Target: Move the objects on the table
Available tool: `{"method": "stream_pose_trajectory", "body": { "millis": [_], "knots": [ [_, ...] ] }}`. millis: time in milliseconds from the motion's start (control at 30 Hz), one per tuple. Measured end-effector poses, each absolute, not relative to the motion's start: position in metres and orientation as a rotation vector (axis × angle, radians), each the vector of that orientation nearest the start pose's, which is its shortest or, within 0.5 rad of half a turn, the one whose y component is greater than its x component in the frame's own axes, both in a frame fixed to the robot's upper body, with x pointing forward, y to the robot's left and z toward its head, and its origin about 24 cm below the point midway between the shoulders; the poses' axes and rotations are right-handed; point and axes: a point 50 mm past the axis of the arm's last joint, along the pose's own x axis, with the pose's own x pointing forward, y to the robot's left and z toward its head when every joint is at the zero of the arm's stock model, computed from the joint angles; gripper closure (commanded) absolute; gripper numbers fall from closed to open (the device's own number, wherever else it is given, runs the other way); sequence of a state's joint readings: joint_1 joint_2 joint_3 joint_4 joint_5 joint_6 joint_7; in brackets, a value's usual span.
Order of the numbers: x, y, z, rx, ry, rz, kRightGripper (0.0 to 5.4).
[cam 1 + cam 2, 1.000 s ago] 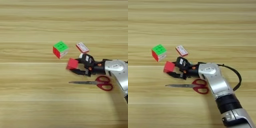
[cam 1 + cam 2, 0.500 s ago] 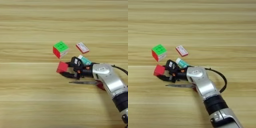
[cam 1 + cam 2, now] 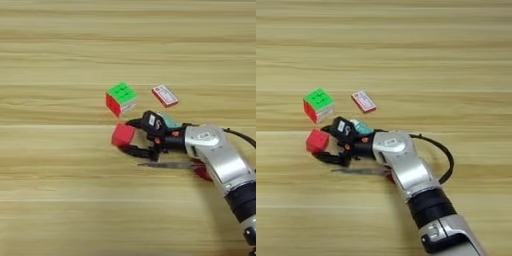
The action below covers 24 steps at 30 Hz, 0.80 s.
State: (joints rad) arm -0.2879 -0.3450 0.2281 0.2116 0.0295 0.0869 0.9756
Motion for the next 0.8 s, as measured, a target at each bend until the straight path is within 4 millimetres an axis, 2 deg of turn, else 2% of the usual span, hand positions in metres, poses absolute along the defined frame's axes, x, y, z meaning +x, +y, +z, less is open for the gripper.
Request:
{"method": "stream_pose_trajectory", "body": {
  "millis": [300, 333, 400, 500, 633, 800],
  "knots": [
    [0.280, -0.137, 0.091, -0.248, 0.029, 1.097, 0.24],
    [0.281, -0.141, 0.104, -0.212, -0.029, 1.078, 0.11],
    [0.283, -0.145, 0.112, -0.186, -0.060, 1.046, 0.05],
    [0.291, -0.154, 0.122, -0.123, -0.106, 0.895, 0.05],
    [0.301, -0.162, 0.122, -0.087, -0.148, 0.676, 0.05],
    [0.309, -0.190, 0.108, -0.089, -0.209, 0.283, 0.05]
  ]
}}
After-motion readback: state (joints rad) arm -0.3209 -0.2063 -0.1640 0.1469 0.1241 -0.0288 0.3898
